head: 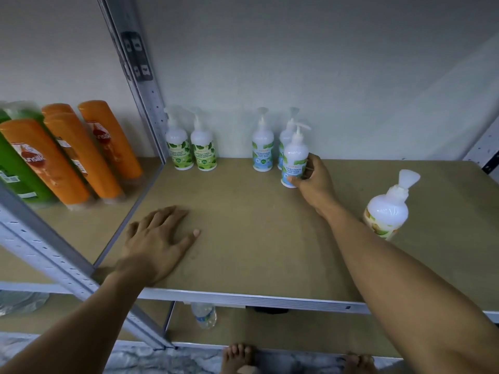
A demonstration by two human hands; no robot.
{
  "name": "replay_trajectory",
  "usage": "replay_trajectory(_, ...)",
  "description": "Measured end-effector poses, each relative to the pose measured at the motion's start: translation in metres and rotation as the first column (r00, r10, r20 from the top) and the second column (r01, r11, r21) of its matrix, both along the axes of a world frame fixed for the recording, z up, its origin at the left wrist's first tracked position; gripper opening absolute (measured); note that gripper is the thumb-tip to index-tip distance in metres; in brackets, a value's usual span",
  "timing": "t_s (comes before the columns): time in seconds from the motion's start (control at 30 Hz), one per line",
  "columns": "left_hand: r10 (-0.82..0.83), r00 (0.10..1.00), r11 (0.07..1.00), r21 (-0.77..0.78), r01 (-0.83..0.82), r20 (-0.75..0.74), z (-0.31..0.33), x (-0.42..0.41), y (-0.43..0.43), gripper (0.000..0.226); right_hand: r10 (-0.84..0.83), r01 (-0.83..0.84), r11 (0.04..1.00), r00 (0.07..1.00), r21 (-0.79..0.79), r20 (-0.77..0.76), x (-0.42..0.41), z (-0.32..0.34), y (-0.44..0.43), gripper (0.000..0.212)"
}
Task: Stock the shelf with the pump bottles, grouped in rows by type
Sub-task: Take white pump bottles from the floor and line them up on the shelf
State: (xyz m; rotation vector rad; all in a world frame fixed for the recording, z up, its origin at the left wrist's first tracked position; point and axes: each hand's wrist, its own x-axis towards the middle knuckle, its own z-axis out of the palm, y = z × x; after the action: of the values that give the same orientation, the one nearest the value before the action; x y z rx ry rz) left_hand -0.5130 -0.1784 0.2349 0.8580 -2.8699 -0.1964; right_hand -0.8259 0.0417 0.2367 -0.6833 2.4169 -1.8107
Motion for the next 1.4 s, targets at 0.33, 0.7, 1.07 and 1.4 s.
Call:
replay_trajectory(0.33, 0.009, 0.999, 1.000, 0.007, -0.009, -0.047, -0.003, -0.010, -0.004, 0.068, -0.140, 0.144, 0.989, 0.982, 0.021, -0.129, 0.009, -0.007, -0.007, 0.063)
replay_trajectory(0.7, -0.046, 0.997, 0.998, 0.035, 0.048, -0.055, -0.001, -0.010, -0.006, 0.076, -0.096, 0.099, 0.995, 0.987, 0.012, -0.129, 0.010, -0.007, -0.003, 0.060)
replay_trajectory(1.07, -0.046, 0.997, 0.999, 0.006, 0.046, -0.058, -0.002, -0.009, -0.006, 0.073, -0.089, 0.091, 0.996, 0.988, 0.016, -0.123, 0.008, -0.007, -0.002, 0.054)
replay_trajectory(1.4, -0.041, 0.997, 0.999, -0.009, 0.041, -0.059, -0.004, -0.010, -0.008, 0.073, -0.092, 0.109, 0.987, 0.985, 0.120, -0.143, 0.044, 0.001, 0.017, 0.086)
